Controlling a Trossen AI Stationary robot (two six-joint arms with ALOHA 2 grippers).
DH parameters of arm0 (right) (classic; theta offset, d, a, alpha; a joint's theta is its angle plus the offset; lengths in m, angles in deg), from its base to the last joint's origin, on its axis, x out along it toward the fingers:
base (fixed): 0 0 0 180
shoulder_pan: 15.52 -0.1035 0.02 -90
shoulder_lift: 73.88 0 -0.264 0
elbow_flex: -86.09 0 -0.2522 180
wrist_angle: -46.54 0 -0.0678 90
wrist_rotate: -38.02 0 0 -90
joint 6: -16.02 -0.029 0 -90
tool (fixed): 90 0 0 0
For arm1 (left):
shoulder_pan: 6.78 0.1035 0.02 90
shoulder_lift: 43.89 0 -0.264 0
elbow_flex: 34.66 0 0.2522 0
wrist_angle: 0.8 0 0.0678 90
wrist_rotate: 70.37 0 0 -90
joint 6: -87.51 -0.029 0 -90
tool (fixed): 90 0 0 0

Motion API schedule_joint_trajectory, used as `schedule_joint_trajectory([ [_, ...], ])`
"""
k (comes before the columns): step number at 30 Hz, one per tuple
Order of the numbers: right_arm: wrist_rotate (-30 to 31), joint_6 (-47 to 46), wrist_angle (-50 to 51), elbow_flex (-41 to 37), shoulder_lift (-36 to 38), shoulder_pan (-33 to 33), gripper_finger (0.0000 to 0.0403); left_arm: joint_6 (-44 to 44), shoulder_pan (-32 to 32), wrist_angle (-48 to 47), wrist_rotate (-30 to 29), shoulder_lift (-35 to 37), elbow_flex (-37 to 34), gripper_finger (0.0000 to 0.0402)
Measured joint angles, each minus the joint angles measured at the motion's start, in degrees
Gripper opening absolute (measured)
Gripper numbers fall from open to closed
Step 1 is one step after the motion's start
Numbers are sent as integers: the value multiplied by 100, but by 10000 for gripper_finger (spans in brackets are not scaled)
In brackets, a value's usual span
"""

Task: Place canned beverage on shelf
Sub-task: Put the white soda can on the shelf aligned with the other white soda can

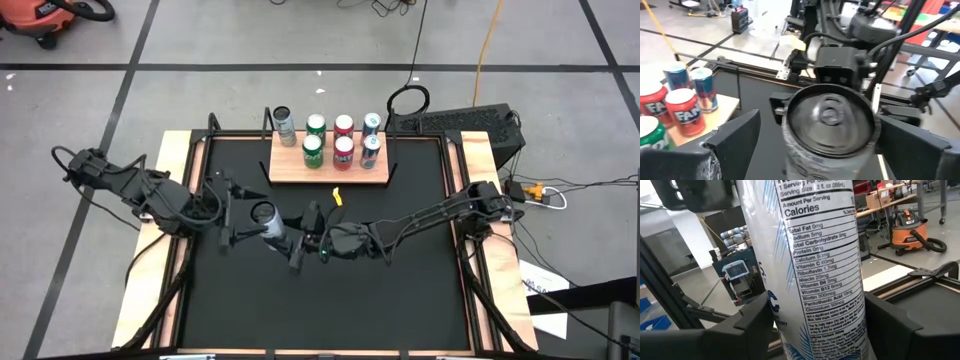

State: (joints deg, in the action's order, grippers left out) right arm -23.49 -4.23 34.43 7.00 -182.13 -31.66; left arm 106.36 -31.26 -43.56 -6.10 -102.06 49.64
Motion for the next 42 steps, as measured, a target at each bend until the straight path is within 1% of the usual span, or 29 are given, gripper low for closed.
schedule_joint_trajectory([
  [4,10,16,-88,0,0,35,247,-163,125,9,36,-22,0,358],
  [9,24,23,-87,0,0,91,247,-262,342,27,376,-20,0,301],
  [13,40,57,-98,2,2,149,248,-467,542,69,507,-10,0,253],
  [16,26,122,-29,5,7,192,264,-678,716,34,569,17,0,230],
  [19,89,-141,257,23,30,253,295,-940,1007,16,703,17,-1,229],
  [20,201,-345,437,24,75,275,305,-1059,1133,-5,740,13,-5,229],
  [22,667,-1049,1062,24,165,281,319,-1343,1437,-68,739,11,-9,232],
  [25,1212,-2123,2527,24,385,267,325,-1694,1974,-96,681,17,-9,239],
  [27,1326,-2795,3469,22,533,252,323,-1842,2400,-140,796,17,-9,240],
  [29,1348,-3296,4232,22,677,242,317,-2007,2860,-123,1181,11,-9,241],
  [32,1402,-3786,4897,22,828,159,314,-2277,3567,157,1861,-23,-96,242],
  [37,1790,-4261,5339,17,982,-76,313,-2465,4629,1147,2952,-37,-889,243],
  [40,2077,-4546,5604,17,1066,-203,313,-2918,5173,1732,3221,-42,-1420,244],
  [42,2131,-4771,5757,17,1095,-258,313,-3260,5484,2204,3528,-162,-1643,244],
])
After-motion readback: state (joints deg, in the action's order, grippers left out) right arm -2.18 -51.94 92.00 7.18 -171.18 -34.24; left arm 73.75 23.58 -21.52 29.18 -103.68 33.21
